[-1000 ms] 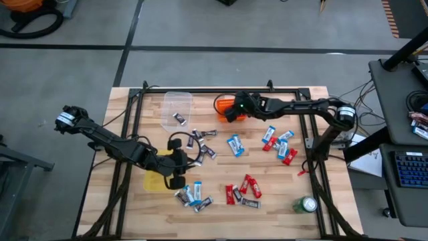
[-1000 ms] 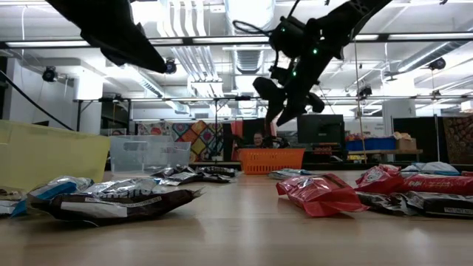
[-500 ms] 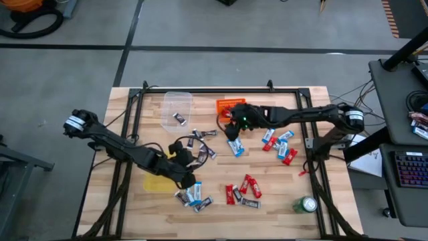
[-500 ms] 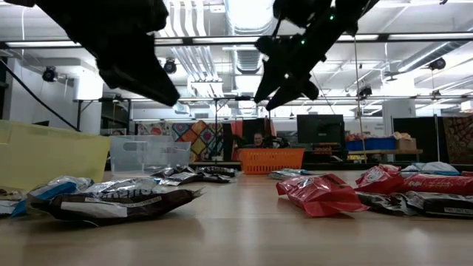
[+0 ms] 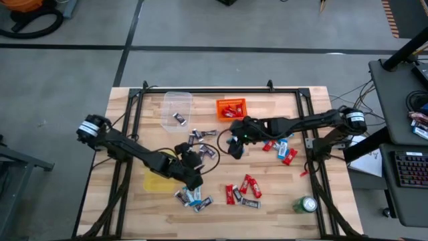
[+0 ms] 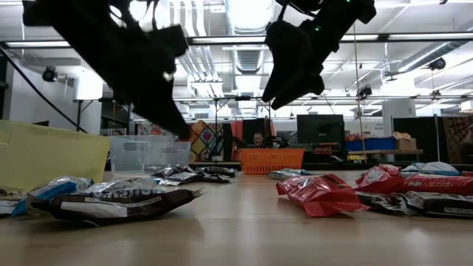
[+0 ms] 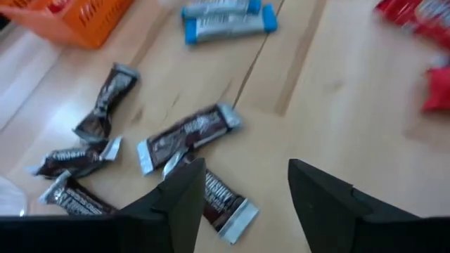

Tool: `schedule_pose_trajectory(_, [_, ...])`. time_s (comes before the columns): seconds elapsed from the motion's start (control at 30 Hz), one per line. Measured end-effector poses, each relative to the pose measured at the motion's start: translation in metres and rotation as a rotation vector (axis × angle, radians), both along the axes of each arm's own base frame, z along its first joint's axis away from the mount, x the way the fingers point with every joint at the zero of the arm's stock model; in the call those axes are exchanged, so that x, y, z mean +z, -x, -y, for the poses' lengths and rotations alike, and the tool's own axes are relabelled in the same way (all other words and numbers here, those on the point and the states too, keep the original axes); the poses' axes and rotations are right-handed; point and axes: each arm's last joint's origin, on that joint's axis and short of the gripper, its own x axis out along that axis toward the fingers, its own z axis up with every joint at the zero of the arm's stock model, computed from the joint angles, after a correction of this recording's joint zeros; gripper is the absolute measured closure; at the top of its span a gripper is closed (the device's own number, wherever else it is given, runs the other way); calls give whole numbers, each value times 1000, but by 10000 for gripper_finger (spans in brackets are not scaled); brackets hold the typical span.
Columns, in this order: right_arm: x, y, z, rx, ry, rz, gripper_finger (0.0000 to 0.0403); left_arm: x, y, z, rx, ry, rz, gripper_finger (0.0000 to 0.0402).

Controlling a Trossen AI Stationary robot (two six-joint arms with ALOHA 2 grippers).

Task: Sort candy
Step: Put the middle left brown candy into the transparent bin

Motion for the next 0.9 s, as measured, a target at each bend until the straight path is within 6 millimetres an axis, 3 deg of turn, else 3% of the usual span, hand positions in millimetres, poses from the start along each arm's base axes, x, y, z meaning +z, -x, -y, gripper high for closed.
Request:
schedule_pose_trajectory(0.27, [0, -1, -3, -2, 25, 3, 202, -28, -8, -7, 54, -17, -60, 218])
schedule_pose_trajectory(0.67, [-2, -1, -3, -4, 24, -1, 202, -52, -13, -22, 131, -2, -119, 221])
schedule_pose_trajectory(0.9, [-2, -1, -7, 10, 24, -2, 202, -54, -13, -21, 127, 6, -121, 278])
